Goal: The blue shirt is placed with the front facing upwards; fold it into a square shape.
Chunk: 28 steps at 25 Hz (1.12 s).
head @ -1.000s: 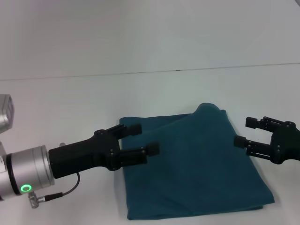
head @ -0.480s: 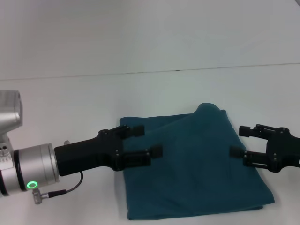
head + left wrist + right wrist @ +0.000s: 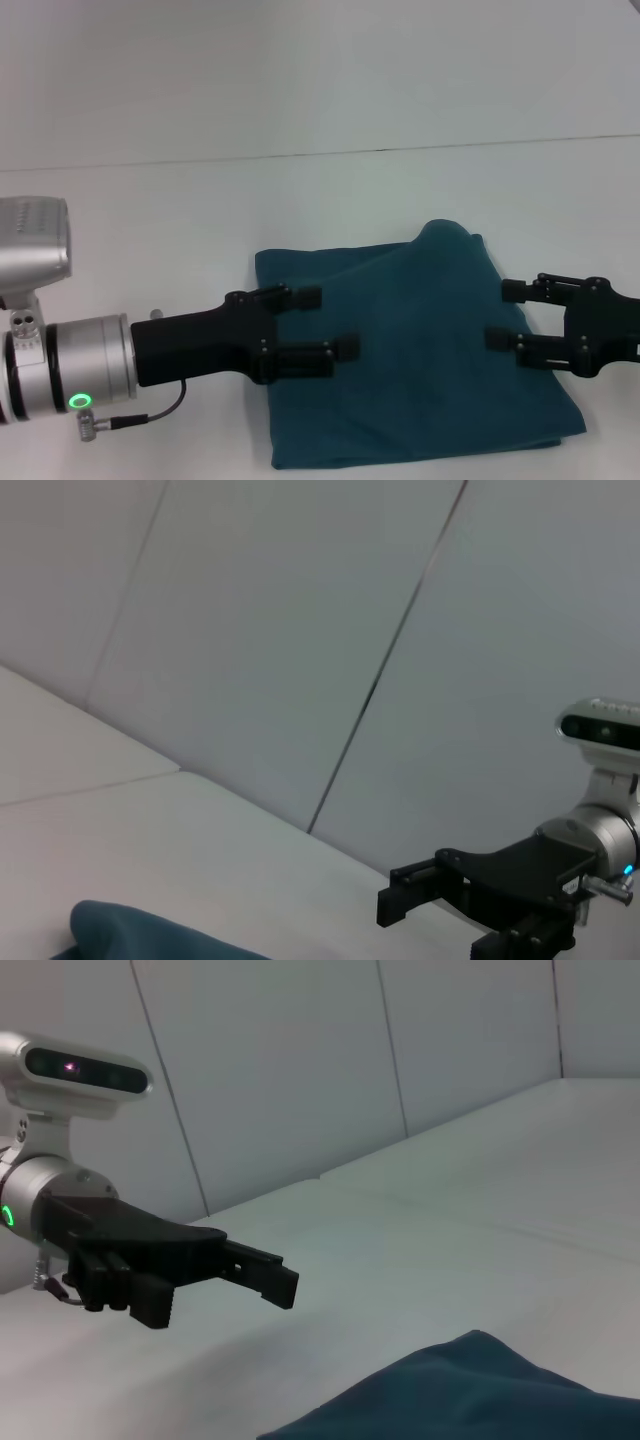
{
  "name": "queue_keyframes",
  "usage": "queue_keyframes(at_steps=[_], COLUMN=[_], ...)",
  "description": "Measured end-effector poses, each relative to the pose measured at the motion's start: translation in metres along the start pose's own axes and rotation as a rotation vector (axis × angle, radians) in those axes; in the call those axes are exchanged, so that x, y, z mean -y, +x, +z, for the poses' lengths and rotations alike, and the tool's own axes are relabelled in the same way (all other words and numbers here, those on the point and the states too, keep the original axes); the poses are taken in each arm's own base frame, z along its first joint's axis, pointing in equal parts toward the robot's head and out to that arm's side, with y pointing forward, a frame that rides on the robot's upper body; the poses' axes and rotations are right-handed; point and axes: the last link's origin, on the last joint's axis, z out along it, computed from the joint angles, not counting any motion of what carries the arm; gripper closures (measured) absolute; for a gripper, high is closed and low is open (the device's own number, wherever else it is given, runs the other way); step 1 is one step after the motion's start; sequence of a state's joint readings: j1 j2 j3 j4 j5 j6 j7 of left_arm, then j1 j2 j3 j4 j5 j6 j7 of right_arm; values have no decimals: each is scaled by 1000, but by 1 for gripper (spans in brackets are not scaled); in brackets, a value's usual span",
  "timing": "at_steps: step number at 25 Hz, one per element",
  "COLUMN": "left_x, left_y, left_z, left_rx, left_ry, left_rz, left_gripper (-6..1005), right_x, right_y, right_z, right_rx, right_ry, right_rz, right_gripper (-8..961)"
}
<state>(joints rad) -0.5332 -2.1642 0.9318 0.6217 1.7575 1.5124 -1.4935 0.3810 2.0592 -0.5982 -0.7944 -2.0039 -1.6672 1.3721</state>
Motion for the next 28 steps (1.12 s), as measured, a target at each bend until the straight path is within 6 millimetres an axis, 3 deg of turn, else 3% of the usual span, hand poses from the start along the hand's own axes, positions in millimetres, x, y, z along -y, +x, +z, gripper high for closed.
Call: queue_keyframes(at_steps=[28], left_x=[-1], left_y=[1], left_z=[2], left_rx=[18], left_ry=[-17], left_rz=[4], left_gripper=[37], right_x=[0], right_y=[-1], right_z=[2], right_rx=[-10], right_ry=[-12], right_rz=[-6], right_gripper=[177])
